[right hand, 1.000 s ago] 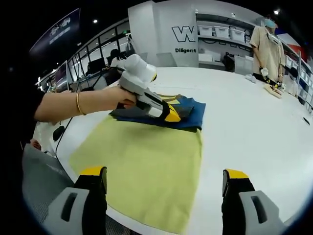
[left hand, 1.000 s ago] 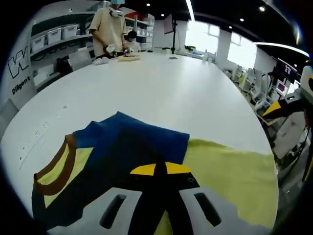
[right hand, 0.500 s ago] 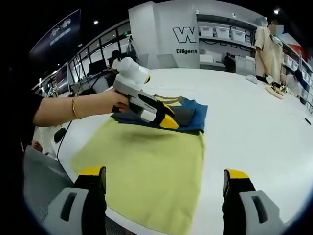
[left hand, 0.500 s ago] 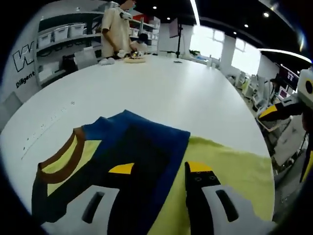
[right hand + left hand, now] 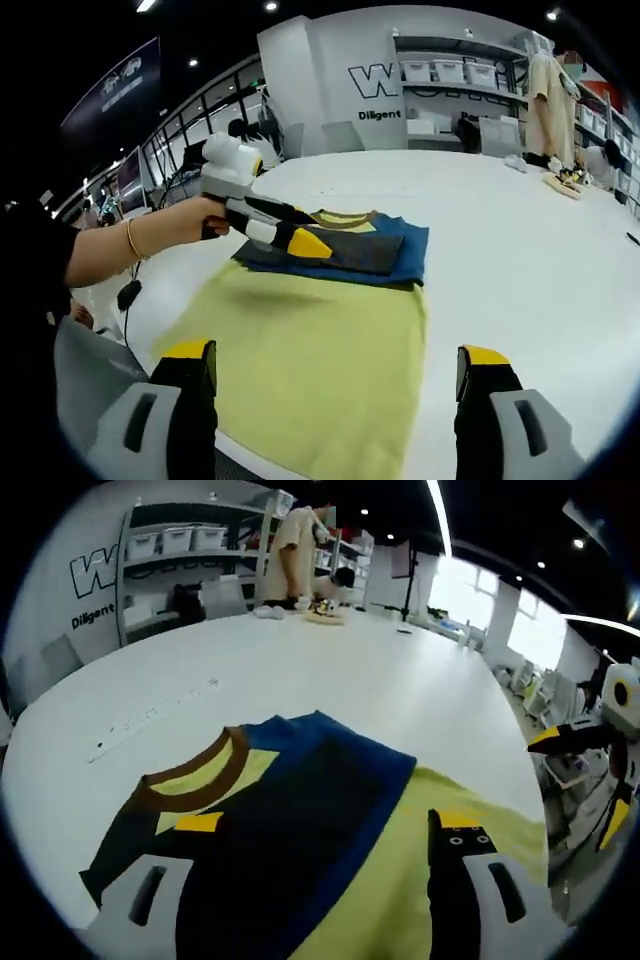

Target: Fold the garment on the visible template until the final outline fits inside the template.

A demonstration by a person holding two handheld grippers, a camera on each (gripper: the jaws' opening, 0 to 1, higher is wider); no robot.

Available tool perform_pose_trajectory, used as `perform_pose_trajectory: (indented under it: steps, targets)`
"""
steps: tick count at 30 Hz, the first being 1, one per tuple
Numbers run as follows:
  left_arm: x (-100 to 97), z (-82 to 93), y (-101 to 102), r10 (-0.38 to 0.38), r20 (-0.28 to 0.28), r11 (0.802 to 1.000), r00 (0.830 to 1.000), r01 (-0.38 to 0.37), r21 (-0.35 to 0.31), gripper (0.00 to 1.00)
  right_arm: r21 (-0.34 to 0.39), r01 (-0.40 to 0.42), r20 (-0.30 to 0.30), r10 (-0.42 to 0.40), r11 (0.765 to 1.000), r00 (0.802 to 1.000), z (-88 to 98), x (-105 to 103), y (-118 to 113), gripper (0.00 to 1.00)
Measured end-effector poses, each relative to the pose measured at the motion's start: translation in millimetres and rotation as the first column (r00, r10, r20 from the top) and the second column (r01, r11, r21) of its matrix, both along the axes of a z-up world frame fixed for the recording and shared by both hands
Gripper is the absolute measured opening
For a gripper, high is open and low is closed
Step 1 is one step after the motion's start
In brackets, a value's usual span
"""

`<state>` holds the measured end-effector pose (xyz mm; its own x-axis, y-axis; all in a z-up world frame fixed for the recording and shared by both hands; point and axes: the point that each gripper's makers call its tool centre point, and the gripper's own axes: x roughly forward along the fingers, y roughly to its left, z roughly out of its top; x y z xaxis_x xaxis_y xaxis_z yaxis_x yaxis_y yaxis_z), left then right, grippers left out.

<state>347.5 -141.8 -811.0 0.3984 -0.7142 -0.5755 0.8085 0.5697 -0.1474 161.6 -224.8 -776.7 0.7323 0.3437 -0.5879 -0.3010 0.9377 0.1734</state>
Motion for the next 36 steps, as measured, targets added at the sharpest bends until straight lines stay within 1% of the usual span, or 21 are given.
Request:
perform_pose_trajectory:
  steps: [2,3,4,5,7,9,12,13,15,17,19,20,23,24,28,31,33,34,36]
  targets:
    - [2.0,4.4,6,0.04,0.01,0.999,0.999,-0.04,-0.013,0.91,-0.003,-0.005,-0.001,0.005,1.0,1.0,-0.6,0,1,0.99]
    - [4.2,9.0,10,0.079,0.018,0.996,0.997,-0.078,-0.043,0.93,-0.002,-0.009,-0.002,0.009,1.0,1.0,-0.8,0,3,0.99]
    - [2.6,9.0,13,0.09,0.007,0.995,0.996,-0.089,-0.042,0.96,0.0,-0.012,-0.001,0.012,1.0,1.0,-0.7,0,3,0.99]
    - [1.4,7.4,19,0.109,-0.004,0.994,0.994,-0.109,-0.027,0.99,0.001,-0.015,-0.001,0.015,1.0,1.0,-0.6,0,5,0.99]
    - [-0.4,6.8,26,0.12,0.01,0.993,0.993,-0.119,-0.008,0.99,-0.005,-0.021,-0.002,0.021,1.0,1.0,-1.1,0,6,0.99]
    - [-1.9,6.6,33,0.133,0.005,0.991,0.991,-0.133,-0.003,0.99,-0.005,-0.024,-0.002,0.024,1.0,1.0,-1.3,0,7,0.99]
    - [-3.2,9.8,45,0.16,-0.008,0.987,0.987,-0.161,-0.017,0.99,-0.002,-0.029,-0.004,0.029,1.0,1.0,-1.9,0,9,0.99]
    - [-3.1,10.2,47,0.165,-0.009,0.986,0.986,-0.165,-0.016,0.99,-0.003,-0.03,-0.005,0.03,1.0,1.0,-2.2,0,10,0.99]
    - [-2.3,10.6,60,0.19,-0.007,0.982,0.982,-0.19,-0.001,0.97,-0.006,-0.036,-0.009,0.036,0.999,0.999,-3.3,-1,11,0.99]
    - [-0.6,10.2,72,0.214,-0.007,0.977,0.977,-0.214,0.001,0.94,-0.011,-0.04,-0.011,0.04,0.999,0.999,-3.9,-1,12,0.99]
    - [-1.1,9.2,79,0.227,-0.019,0.974,0.974,-0.227,-0.012,0.92,-0.009,-0.041,-0.01,0.041,0.999,0.999,-3.8,-1,13,0.99]
    - [-0.9,6.4,87,0.245,-0.03,0.969,0.969,-0.245,-0.01,0.91,-0.009,-0.041,-0.009,0.041,0.999,0.999,-3.8,-1,14,0.99]
    - [-0.3,5.9,99,0.276,-0.022,0.961,0.961,-0.276,-0.006,0.87,-0.011,-0.048,-0.003,0.048,0.999,0.999,-3.0,-1,16,0.99]
    - [-0.1,6.2,102,0.277,-0.015,0.961,0.961,-0.277,-0.006,0.87,-0.011,-0.05,-0.004,0.049,0.999,0.999,-2.8,-1,16,0.99]
    - [0.3,2.3,117,0.313,-0.013,0.95,0.95,-0.313,0.009,0.86,-0.009,-0.058,-0.005,0.058,0.998,0.998,-2.6,-1,19,0.99]
    - [-0.4,-3.2,128,0.338,-0.018,0.941,0.941,-0.337,0.023,0.86,-0.009,-0.061,-0.007,0.061,0.998,0.998,-2.9,-2,20,0.99]
    - [-1.3,-6.5,132,0.34,-0.02,0.94,0.94,-0.34,0.03,0.85,-0.009,-0.064,-0.007,0.064,0.998,0.998,-2.9,-2,20,0.99]
    - [-2.5,-12.7,140,0.355,-0.029,0.934,0.934,-0.353,0.052,0.85,-0.01,-0.065,-0.006,0.065,0.998,0.998,-2.9,-2,21,0.99]
    - [-3.4,-14.8,144,0.357,-0.033,0.933,0.933,-0.355,0.056,0.82,-0.01,-0.067,-0.007,0.067,0.998,0.998,-2.9,-2,21,0.99]
